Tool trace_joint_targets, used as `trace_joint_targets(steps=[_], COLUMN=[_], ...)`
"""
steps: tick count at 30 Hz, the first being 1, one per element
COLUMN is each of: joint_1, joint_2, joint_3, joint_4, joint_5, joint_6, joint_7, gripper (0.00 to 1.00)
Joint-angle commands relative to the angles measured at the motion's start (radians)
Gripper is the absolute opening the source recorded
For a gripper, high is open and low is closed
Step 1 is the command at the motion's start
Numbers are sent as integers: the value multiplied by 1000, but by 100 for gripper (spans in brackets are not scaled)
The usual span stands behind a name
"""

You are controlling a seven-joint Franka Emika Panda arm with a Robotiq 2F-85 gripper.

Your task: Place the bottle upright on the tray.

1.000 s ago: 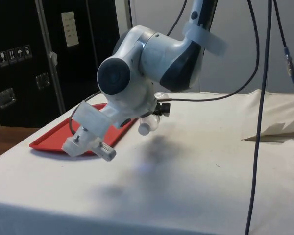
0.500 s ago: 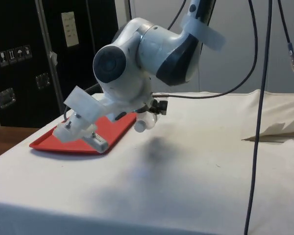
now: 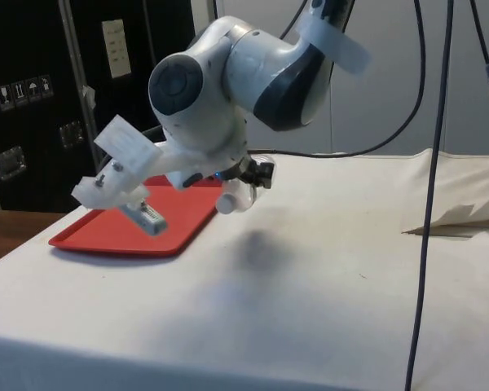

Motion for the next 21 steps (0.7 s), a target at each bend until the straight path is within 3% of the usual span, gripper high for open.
trace_joint_targets(steps=[1,9,10,11,18,19,20,21], joint_1=[-9,-16,-9,-17,-23,-15,-24,-24], joint_2=[-8,-22,-18,-23,-27,-23,-27,-27], joint_3=[1,-11,-13,-13,-25,-28,-27,-29], joint_4=[-3,4,4,5,17,19,19,21], joint_5=[13,40,32,42,62,53,65,68], joint_6=[20,62,48,67,104,92,110,115], joint_7=[-11,-25,-16,-26,-36,-27,-37,-38], gripper=[0,0,0,0,0,0,0,0])
